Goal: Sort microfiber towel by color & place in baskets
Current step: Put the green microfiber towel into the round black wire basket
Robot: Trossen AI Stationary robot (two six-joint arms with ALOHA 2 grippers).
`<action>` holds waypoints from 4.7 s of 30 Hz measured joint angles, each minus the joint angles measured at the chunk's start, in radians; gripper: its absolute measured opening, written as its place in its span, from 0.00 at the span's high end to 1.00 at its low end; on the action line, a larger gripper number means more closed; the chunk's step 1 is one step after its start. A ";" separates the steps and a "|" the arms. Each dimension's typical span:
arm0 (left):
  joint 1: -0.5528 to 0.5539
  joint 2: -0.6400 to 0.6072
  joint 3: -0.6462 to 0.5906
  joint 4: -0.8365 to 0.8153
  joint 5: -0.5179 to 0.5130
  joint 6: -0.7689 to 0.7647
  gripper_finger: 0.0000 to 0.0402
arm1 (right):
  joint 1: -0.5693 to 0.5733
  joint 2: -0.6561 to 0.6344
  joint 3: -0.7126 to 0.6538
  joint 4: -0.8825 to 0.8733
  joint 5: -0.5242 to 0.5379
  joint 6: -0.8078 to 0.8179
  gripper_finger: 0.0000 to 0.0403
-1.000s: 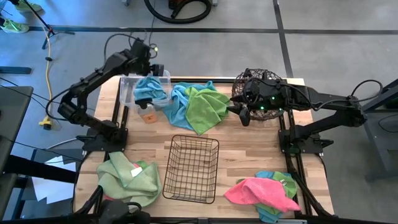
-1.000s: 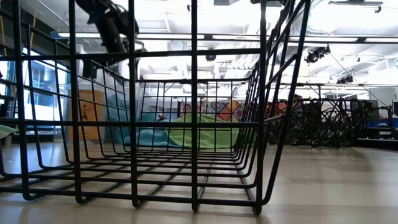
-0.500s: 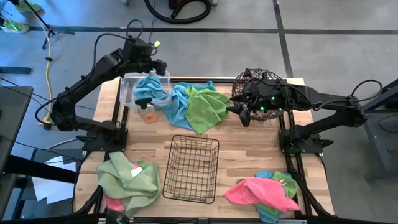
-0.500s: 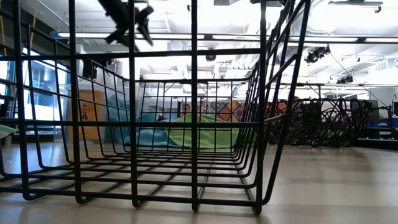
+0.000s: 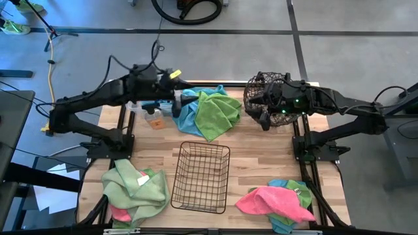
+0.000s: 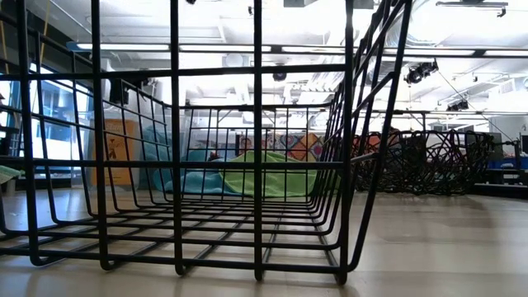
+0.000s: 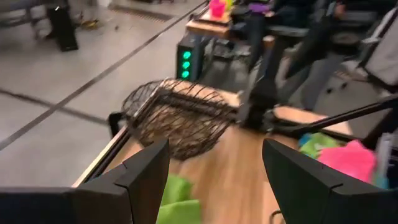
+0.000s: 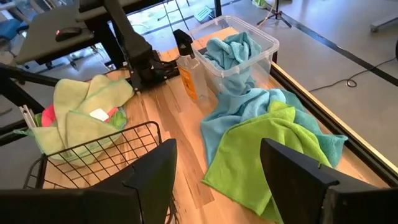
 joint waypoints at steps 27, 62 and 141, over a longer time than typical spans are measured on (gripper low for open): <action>-0.257 -0.518 -0.639 0.527 -0.160 -0.245 0.39 | 0.000 0.084 0.000 0.167 0.021 0.056 0.43; -0.256 -0.571 -0.639 0.392 -0.183 -0.170 0.39 | -0.296 0.755 -0.001 0.424 0.039 0.265 0.43; -0.256 -0.520 -0.639 0.488 -0.285 -0.167 0.39 | -0.160 -0.149 0.030 -0.394 0.693 0.228 1.00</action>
